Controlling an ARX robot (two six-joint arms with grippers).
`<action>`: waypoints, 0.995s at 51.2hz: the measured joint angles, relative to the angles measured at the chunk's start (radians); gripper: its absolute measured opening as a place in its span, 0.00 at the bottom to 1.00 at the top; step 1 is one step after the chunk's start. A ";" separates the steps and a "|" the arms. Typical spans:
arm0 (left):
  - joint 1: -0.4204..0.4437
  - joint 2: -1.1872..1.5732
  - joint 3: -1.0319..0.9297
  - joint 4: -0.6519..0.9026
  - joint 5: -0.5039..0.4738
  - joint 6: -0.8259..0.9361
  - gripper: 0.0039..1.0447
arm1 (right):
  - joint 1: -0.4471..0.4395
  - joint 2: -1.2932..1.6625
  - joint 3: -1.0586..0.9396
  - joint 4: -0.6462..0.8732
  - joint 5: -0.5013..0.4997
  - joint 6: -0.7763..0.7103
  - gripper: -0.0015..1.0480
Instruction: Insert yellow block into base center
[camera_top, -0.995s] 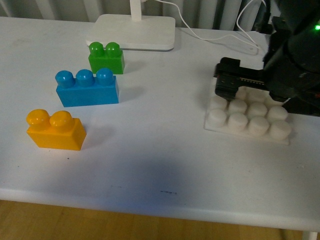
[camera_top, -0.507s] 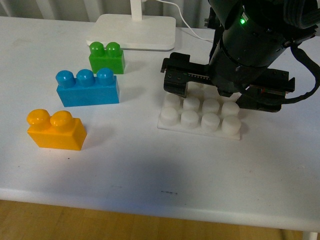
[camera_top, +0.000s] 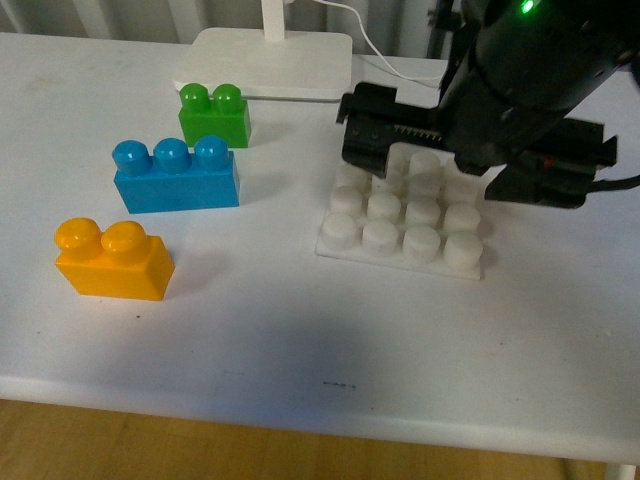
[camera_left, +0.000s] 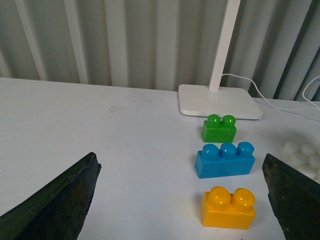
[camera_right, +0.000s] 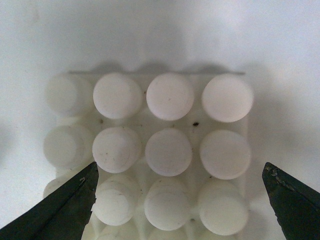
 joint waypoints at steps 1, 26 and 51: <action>0.000 0.000 0.000 0.000 0.000 0.000 0.94 | -0.002 -0.006 -0.001 0.000 0.000 -0.003 0.91; 0.000 0.000 0.000 0.000 0.000 0.000 0.94 | -0.112 -0.573 -0.304 0.158 -0.113 -0.233 0.91; 0.000 0.000 0.000 0.000 -0.001 0.000 0.94 | -0.383 -1.292 -0.869 0.578 -0.131 -0.450 0.71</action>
